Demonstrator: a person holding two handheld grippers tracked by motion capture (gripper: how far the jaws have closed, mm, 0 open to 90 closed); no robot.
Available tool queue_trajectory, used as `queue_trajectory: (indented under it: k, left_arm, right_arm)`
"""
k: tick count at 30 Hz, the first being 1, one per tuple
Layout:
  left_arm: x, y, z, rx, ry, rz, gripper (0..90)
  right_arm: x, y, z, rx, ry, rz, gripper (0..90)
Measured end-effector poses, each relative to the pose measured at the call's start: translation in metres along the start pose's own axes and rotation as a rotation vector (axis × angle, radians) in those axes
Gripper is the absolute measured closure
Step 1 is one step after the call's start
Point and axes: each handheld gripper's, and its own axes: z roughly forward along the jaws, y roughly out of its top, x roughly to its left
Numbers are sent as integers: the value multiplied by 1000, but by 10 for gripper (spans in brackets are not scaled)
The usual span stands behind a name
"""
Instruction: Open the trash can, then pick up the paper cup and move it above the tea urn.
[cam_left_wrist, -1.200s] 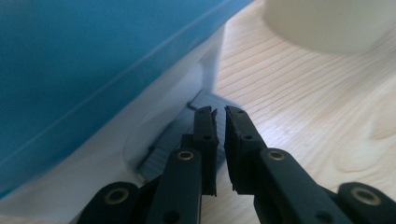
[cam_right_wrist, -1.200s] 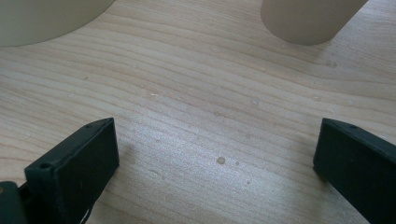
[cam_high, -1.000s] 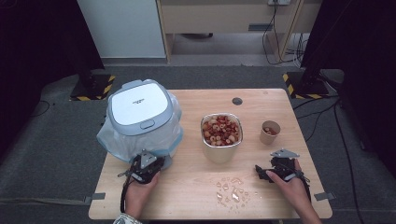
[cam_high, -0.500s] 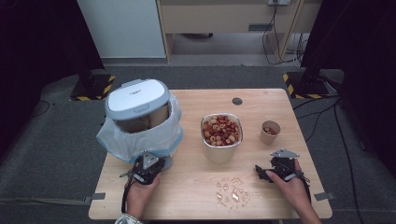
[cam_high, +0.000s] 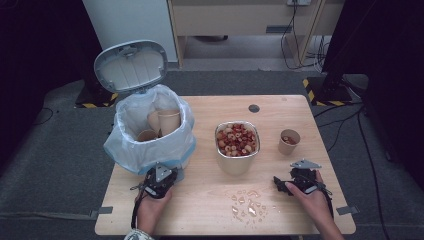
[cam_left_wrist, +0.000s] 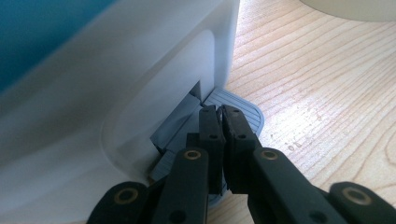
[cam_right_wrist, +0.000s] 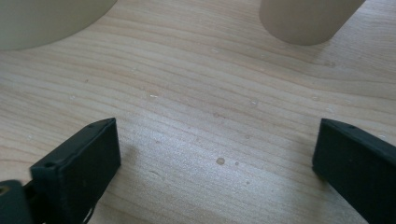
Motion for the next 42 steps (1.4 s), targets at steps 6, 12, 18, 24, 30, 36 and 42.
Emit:
queue_trajectory:
  k: [6,12,18,24,30,36,42]
  left_arm:
    - [-1,0,0,0,5,6,864]
    - [0,0,0,0,2,5,864]
    - [0,0,0,-1,1,5,864]
    - [0,0,0,-1,2,6,864]
    - [0,0,0,-1,3,5,864]
    - [0,0,0,-1,3,6,864]
    - [-1,0,0,-2,5,7,863]
  right_arm:
    - [-5,3,-4,-32,-16,37,50]
    - [-5,5,-6,-42,-26,37,55]
    - [-5,7,-9,-66,-46,50,59]
    - [-6,9,-13,-90,-70,63,66]
    - [-7,10,-15,-104,-69,73,65]
    - [-8,17,-22,-141,-95,86,65]
    - [-10,27,-25,-167,-94,95,49]
